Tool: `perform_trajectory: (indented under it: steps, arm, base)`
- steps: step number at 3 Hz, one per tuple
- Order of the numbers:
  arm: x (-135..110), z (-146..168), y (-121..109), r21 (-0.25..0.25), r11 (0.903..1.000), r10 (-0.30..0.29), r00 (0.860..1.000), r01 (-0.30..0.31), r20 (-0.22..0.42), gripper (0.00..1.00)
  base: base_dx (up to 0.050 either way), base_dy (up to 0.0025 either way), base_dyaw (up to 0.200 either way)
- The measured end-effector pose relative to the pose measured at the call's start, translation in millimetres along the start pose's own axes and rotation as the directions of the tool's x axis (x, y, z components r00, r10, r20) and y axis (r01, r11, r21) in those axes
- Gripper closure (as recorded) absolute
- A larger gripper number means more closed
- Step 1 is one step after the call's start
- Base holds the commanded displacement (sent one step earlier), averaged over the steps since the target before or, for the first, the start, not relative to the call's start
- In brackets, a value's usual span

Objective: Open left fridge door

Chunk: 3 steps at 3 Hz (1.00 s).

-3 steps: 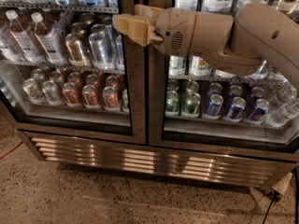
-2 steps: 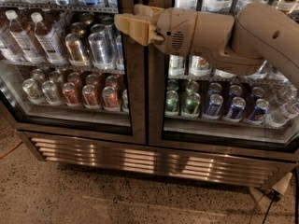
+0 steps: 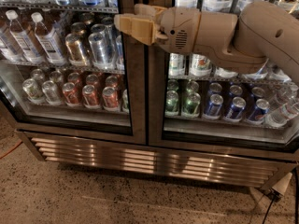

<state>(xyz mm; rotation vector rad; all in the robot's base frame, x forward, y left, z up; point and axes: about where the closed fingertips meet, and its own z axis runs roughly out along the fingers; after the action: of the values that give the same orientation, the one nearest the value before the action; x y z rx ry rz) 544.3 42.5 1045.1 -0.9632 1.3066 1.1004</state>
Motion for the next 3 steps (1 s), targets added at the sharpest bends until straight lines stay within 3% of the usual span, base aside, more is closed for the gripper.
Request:
perform_trajectory:
  steps: [1, 2, 3]
  arm:
    - [0.7, 0.5, -1.9, -0.004, 0.9999, 0.013, 1.000, -0.013, 0.006, 0.11]
    - [-0.1, -0.8, -3.6, -0.008, 0.9998, 0.019, 1.000, -0.019, 0.008, 0.00]
    - [-2.0, 0.7, -3.2, -0.009, 0.9997, 0.021, 1.000, -0.021, 0.007, 0.00]
  base:
    - [0.000, 0.00000, 0.000]
    - [0.000, 0.00000, 0.000]
    - [0.000, 0.00000, 0.000]
